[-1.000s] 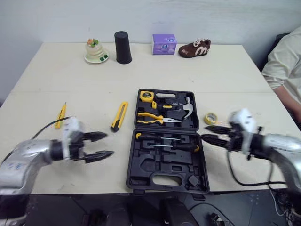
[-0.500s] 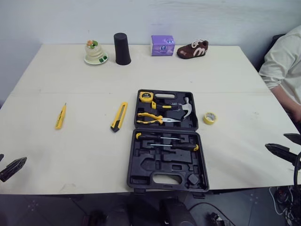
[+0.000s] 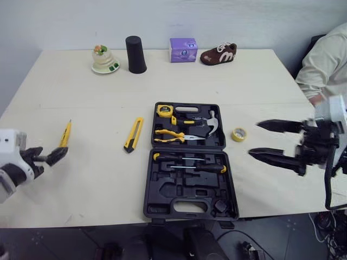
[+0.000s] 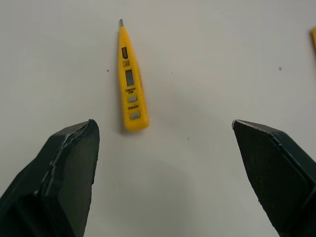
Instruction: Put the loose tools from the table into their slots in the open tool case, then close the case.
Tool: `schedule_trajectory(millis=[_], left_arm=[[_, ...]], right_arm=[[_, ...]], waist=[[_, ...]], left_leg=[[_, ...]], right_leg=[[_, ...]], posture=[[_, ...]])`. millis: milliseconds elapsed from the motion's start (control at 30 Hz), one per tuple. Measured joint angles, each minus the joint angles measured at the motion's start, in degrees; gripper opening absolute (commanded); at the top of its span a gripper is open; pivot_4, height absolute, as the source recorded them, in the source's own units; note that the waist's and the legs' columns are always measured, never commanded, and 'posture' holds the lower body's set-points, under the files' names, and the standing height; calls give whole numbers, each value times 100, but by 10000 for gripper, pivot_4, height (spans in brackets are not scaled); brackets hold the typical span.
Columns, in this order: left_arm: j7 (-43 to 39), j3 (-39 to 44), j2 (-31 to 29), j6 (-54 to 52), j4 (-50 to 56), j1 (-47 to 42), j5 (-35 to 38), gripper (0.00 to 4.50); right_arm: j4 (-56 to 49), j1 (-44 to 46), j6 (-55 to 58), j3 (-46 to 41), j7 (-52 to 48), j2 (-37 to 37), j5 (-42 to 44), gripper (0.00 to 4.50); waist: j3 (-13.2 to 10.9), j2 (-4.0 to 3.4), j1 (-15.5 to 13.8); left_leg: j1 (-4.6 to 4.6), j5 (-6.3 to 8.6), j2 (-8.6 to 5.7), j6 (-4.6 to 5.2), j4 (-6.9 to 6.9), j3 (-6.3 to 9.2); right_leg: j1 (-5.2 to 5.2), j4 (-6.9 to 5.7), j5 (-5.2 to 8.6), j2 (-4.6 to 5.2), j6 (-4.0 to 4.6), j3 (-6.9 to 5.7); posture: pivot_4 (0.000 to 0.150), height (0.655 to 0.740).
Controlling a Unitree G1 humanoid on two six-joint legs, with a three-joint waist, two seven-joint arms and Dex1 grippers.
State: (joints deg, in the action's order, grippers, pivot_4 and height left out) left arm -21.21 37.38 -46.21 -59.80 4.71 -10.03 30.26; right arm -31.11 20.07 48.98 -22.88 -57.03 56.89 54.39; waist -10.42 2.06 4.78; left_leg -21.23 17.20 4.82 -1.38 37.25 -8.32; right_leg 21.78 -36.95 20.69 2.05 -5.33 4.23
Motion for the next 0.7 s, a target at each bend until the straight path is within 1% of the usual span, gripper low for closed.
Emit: schedule_trajectory(millis=[67,200,267,333,433,533,567,667,700], left_arm=[[89,-183,-39,-53,-303,-308,-114,45000],[119,-826,-68,156,-1239,-992,-430,45000],[88,-1113,-73,390,-1769,-1299,-602,45000],[-18,-1348,-117,632,-2181,-1566,-761,45000],[-216,-1683,-155,924,-2662,-1901,-986,45000],[-311,-1963,-154,1259,-3062,-2109,-1226,36666],[-330,-2003,-143,1354,-3182,-2165,-1287,31737],[-443,-2074,-100,1479,-3448,-2373,-1369,19291],[-479,-2096,-81,1486,-3485,-2429,-1376,14457]], right_arm=[[-81,512,94,338,204,-166,259,44601],[79,1368,236,988,581,-644,517,44601],[135,1613,236,1258,642,-762,507,44601],[249,1761,236,1425,671,-834,465,44601],[333,1851,212,1596,665,-928,378,44601],[335,1849,121,1787,597,-970,221,45000],[331,1834,93,1813,554,-968,171,45000],[337,1816,25,1842,485,-969,59,45000],[337,1816,3,1850,470,-969,29,45000]], waist=[[1,3,-10],[2,6,-27],[3,7,-40],[3,7,-64],[3,6,-141],[2,5,-166],[3,5,-172],[3,5,-228],[3,5,-255]], left_leg=[[-4,0,0,-1,-2,-3],[-46,-9,-4,5,7,-16],[-83,-20,-4,6,19,-15],[-111,-20,-4,6,43,-21],[-121,-21,-2,7,71,-39],[-117,-40,-8,15,76,-38],[-116,-41,-10,16,76,-37],[-117,-43,-17,21,76,-34],[-118,-43,-17,21,77,-34]], right_leg=[[4,2,0,3,0,-12],[56,-14,1,12,0,-30],[91,-25,1,15,0,-46],[136,-67,3,30,4,-80],[160,-98,4,33,5,-83],[157,-114,-3,38,2,-83],[156,-115,-8,39,3,-83],[157,-121,-10,46,3,-87],[157,-121,-10,45,3,-87]], posture=[[1500,7304],[1500,7304],[1500,7304],[1500,7304],[1500,7304],[1500,7304],[1500,7304],[1500,7304],[1500,7304]])
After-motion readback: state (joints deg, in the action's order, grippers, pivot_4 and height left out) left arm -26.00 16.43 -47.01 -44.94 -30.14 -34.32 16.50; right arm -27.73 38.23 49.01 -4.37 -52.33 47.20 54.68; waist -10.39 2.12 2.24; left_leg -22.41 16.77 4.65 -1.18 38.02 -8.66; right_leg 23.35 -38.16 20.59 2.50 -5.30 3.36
